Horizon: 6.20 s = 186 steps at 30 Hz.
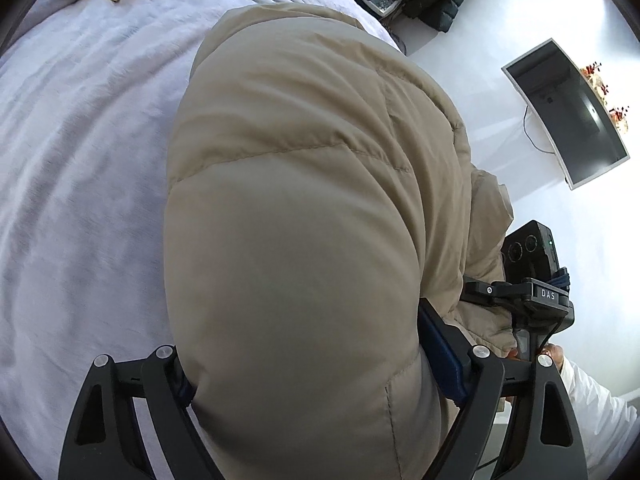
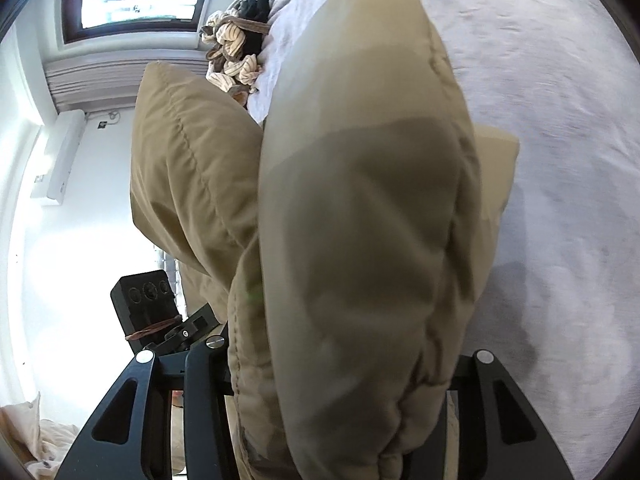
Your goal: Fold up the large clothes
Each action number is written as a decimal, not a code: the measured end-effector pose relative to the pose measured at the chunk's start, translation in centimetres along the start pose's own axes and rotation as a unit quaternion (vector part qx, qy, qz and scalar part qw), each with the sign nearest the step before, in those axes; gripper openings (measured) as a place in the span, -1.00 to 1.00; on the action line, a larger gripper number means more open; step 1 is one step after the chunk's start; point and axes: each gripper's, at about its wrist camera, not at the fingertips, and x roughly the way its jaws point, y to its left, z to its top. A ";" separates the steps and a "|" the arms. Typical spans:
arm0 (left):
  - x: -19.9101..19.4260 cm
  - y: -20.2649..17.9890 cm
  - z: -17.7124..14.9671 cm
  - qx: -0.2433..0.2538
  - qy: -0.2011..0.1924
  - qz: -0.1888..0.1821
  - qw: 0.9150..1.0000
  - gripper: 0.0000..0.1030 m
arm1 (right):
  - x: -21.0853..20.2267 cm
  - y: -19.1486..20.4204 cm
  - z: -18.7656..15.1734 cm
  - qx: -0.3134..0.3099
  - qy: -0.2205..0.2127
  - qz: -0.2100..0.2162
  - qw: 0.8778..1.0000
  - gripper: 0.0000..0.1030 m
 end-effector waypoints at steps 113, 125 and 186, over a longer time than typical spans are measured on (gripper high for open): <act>-17.3 11.0 -4.9 -0.021 -0.031 0.244 0.969 0.97 | 11.6 22.7 -14.7 -0.104 -0.033 -0.340 0.934 0.10; -22.5 9.1 -4.4 -0.030 -0.072 0.279 0.957 0.97 | 9.7 29.1 -16.4 -0.173 -0.106 -0.384 0.901 0.81; -26.7 7.0 -3.9 -0.031 -0.102 0.303 0.947 0.97 | 9.7 33.5 -18.0 -0.205 -0.131 -0.419 0.875 0.81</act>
